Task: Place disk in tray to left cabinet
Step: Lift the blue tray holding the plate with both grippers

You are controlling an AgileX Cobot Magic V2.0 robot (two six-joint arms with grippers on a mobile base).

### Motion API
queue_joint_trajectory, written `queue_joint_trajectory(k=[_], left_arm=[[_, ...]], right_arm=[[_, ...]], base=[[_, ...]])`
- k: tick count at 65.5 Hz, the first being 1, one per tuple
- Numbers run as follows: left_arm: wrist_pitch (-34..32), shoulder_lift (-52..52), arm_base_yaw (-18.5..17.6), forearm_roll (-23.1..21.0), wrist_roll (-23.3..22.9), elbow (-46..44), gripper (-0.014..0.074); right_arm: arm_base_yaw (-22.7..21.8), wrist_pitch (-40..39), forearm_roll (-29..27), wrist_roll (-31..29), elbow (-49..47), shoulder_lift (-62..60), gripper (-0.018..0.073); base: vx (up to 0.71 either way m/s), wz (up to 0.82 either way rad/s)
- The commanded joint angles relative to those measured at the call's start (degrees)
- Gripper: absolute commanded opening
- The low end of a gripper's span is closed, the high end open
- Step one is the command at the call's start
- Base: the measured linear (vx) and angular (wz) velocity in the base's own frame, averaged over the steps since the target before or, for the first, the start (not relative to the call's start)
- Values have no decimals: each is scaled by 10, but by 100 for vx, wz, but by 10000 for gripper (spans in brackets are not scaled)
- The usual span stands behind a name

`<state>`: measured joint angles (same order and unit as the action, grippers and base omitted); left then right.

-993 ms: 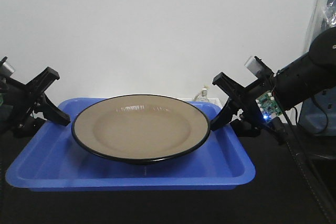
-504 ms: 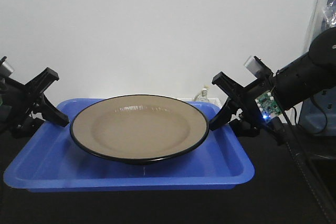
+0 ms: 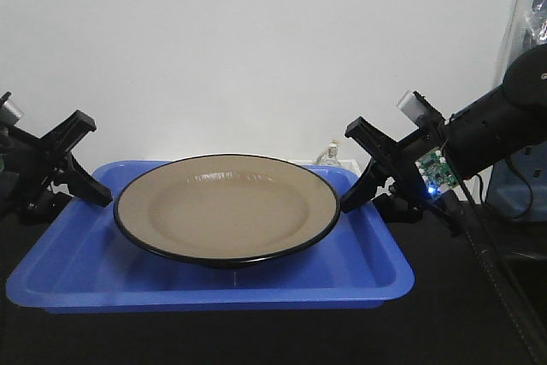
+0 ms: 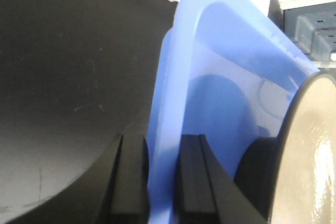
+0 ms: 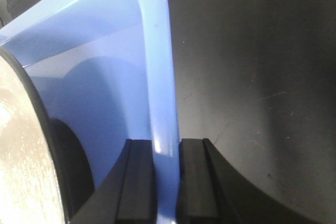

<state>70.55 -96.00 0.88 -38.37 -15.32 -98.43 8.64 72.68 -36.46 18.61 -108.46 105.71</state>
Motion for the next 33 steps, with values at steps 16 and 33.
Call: queue_joint_trajectory(k=[16,33], left_arm=[[14,30,-19,-113,-17,-21,-1],[14,30,-19,-113,-17,-21,-1]], right_arm=[[11,-24,-111,10,-22,-33,-2],[11,-24,-111,10,-22,-33,-2]], base=[[0,1],[-6,2]])
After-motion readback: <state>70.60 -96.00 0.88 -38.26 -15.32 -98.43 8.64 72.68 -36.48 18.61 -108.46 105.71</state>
